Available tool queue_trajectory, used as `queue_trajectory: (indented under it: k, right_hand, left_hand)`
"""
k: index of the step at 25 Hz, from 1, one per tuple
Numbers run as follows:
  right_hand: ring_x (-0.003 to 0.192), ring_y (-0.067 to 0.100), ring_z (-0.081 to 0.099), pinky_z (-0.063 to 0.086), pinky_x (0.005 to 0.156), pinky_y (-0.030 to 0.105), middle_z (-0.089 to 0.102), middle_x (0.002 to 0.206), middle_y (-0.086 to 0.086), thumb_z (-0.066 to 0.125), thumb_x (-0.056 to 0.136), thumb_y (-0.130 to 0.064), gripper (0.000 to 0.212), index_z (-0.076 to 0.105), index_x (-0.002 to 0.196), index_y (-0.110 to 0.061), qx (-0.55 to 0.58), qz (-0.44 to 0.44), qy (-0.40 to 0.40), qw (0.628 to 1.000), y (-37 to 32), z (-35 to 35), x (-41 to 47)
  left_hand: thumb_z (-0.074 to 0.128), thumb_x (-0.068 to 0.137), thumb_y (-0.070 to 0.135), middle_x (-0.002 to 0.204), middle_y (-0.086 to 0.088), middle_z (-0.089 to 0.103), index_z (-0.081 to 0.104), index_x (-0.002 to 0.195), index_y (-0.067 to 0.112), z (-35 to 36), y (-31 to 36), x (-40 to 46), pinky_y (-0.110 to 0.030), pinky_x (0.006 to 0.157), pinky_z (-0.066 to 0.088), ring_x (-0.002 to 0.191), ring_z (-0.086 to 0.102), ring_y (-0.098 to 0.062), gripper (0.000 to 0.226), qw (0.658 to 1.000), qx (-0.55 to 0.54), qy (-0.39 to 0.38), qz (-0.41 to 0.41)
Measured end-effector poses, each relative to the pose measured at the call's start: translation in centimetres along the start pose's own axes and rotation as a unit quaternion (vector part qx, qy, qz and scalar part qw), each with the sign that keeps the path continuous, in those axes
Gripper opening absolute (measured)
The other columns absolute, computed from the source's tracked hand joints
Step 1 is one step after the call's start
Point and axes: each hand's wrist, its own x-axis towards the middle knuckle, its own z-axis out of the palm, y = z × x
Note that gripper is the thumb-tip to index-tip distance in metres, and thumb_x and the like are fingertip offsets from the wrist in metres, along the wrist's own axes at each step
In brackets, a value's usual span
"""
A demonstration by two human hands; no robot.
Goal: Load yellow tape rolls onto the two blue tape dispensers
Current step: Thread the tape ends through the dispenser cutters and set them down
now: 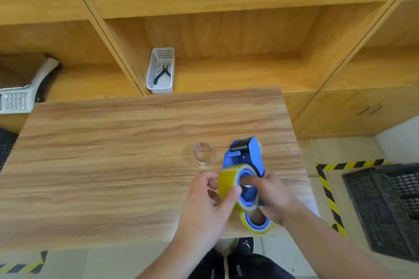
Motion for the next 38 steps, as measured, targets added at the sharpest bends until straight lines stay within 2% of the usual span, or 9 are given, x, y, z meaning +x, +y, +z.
queue_trajectory:
  k: [3,10,16,19,22,26,29,35,38]
  right_hand:
    - [0.083,0.037,0.067,0.056,0.074,0.042,0.069,0.095,0.028,0.067,0.07,0.002,0.045,0.063,0.113,0.015,0.041,0.058,-0.078,0.994,-0.6,-1.1,-0.9]
    - [0.065,0.021,0.072,0.056,0.055,0.029,0.073,0.078,0.014,0.06,0.075,0.003,0.04,0.066,0.115,0.005,0.077,0.093,-0.178,0.977,-0.8,-1.5,-2.5]
    - [0.066,0.018,0.073,0.057,0.057,0.028,0.076,0.079,0.01,0.063,0.078,-0.001,0.036,0.068,0.114,0.002,0.053,0.126,-0.214,0.967,-1.1,-1.8,-2.5]
    - [0.063,0.017,0.072,0.056,0.055,0.026,0.075,0.075,0.007,0.062,0.078,-0.002,0.029,0.069,0.106,-0.002,0.033,0.151,-0.228,0.961,-1.0,-1.4,-2.7]
    - [0.065,0.019,0.072,0.057,0.056,0.028,0.073,0.078,0.011,0.062,0.081,-0.001,0.03,0.067,0.11,0.002,0.029,0.197,-0.239,0.95,-0.2,-1.0,-3.0]
    - [0.071,0.024,0.071,0.059,0.06,0.034,0.065,0.094,0.019,0.06,0.092,-0.002,0.046,0.052,0.135,0.01,0.047,0.231,-0.256,0.938,0.9,-1.4,-3.0]
    - [0.072,0.024,0.073,0.061,0.06,0.034,0.07,0.092,0.017,0.06,0.09,-0.001,0.038,0.059,0.127,0.009,0.044,0.221,-0.255,0.94,0.9,-1.9,-3.5]
    - [0.067,0.023,0.069,0.057,0.06,0.035,0.067,0.085,0.016,0.053,0.097,0.002,0.042,0.048,0.138,0.012,0.099,0.198,-0.218,0.95,1.6,-3.1,-3.7]
    - [0.066,0.024,0.071,0.059,0.061,0.036,0.07,0.082,0.015,0.059,0.092,0.002,0.029,0.065,0.12,0.006,0.097,0.17,-0.202,0.96,1.9,-3.5,-4.0]
  left_hand:
    - [0.068,0.077,0.063,0.103,0.019,0.05,0.059,0.121,0.049,-1.4,1.0,1.0,-0.025,0.076,0.051,0.081,0.058,-0.014,0.047,0.995,0.005,-0.056,0.079]
    - [0.083,0.07,0.05,0.082,0.023,0.044,0.08,0.1,0.041,-3.4,3.5,3.4,-0.015,0.064,0.031,0.065,0.041,-0.002,0.032,0.972,0.005,-0.185,0.144]
    - [0.076,0.087,0.036,0.084,0.013,0.058,0.079,0.087,0.034,-4.1,4.4,3.4,-0.024,0.057,0.039,0.064,0.049,-0.008,0.003,0.954,0.113,-0.197,0.195]
    - [0.073,0.09,0.032,0.084,0.016,0.057,0.078,0.085,0.029,-4.7,5.3,3.8,-0.017,0.061,0.041,0.072,0.057,-0.005,0.008,0.934,0.158,-0.229,0.224]
    - [0.069,0.091,0.034,0.088,0.012,0.058,0.077,0.087,0.029,-4.7,6.1,4.8,-0.032,0.067,0.051,0.078,0.061,-0.012,0.011,0.907,0.209,-0.262,0.254]
    - [0.073,0.091,0.028,0.085,0.009,0.057,0.079,0.086,0.026,-3.8,6.9,6.2,-0.025,0.069,0.046,0.082,0.059,-0.015,0.008,0.907,0.2,-0.291,0.231]
    - [0.074,0.091,0.027,0.083,0.009,0.06,0.08,0.083,0.027,-2.6,7.1,7.1,-0.025,0.068,0.047,0.081,0.06,-0.013,0.009,0.912,0.198,-0.296,0.206]
    - [0.08,0.086,0.025,0.079,0.004,0.065,0.08,0.075,0.027,-1.2,6.1,7.9,-0.022,0.062,0.041,0.064,0.051,-0.003,0.011,0.953,0.129,-0.233,0.145]
    - [0.081,0.085,0.026,0.07,0.005,0.062,0.079,0.071,0.029,-1.0,5.6,8.0,-0.025,0.061,0.039,0.061,0.047,-0.007,0.014,0.967,0.105,-0.205,0.109]
